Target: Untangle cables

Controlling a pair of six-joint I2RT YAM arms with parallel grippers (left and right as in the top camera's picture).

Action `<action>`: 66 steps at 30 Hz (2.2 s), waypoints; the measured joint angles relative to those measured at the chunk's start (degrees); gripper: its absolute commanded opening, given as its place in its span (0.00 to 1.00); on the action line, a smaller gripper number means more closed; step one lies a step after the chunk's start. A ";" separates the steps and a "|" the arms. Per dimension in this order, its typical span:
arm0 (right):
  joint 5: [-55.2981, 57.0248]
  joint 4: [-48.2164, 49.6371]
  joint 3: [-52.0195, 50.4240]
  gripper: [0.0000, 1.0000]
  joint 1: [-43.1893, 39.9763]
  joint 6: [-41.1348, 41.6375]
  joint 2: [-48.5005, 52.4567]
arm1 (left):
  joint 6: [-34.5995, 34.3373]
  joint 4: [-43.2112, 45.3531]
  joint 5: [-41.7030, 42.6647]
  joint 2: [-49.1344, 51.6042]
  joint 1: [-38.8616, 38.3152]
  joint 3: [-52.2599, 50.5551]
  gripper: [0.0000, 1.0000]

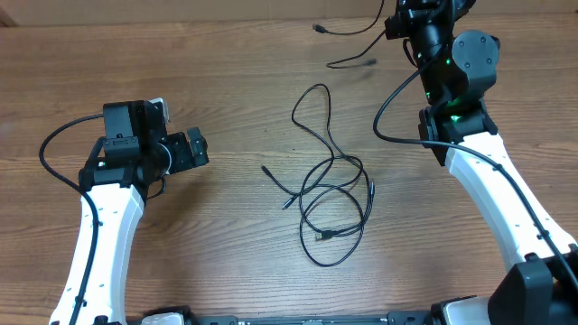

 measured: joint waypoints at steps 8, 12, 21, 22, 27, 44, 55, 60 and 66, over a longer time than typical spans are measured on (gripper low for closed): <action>8.57 -4.72 0.13 0.04 -12.74 -3.21 7.17 | 0.00 0.00 0.00 0.00 0.00 0.00 1.00; 9.62 -4.79 0.17 0.04 -19.76 -3.43 13.88 | 0.00 0.00 0.00 0.00 0.00 0.00 1.00; 7.80 -1.20 0.17 0.07 -34.03 -3.61 23.76 | 0.00 0.00 0.00 0.00 0.00 0.00 1.00; 7.32 -0.79 0.17 0.07 -35.36 -3.61 24.09 | 0.00 0.00 0.00 0.00 0.00 0.00 1.00; 6.25 2.58 0.22 0.10 -41.48 -3.67 25.59 | 0.00 0.00 0.00 0.00 0.00 0.00 1.00; -4.96 1.49 0.31 1.00 -52.48 -3.74 27.76 | 0.00 0.00 0.00 0.00 0.00 0.00 0.99; -35.54 -12.15 0.52 1.00 -52.17 0.81 26.80 | 0.00 0.00 0.00 0.00 0.00 0.00 1.00; -38.73 -32.22 0.39 1.00 -51.23 0.11 21.29 | 0.02 -0.02 0.02 0.00 0.00 0.00 1.00; -35.56 -50.40 0.76 1.00 -46.99 -5.38 14.95 | 0.02 -0.02 0.00 0.00 0.00 0.00 1.00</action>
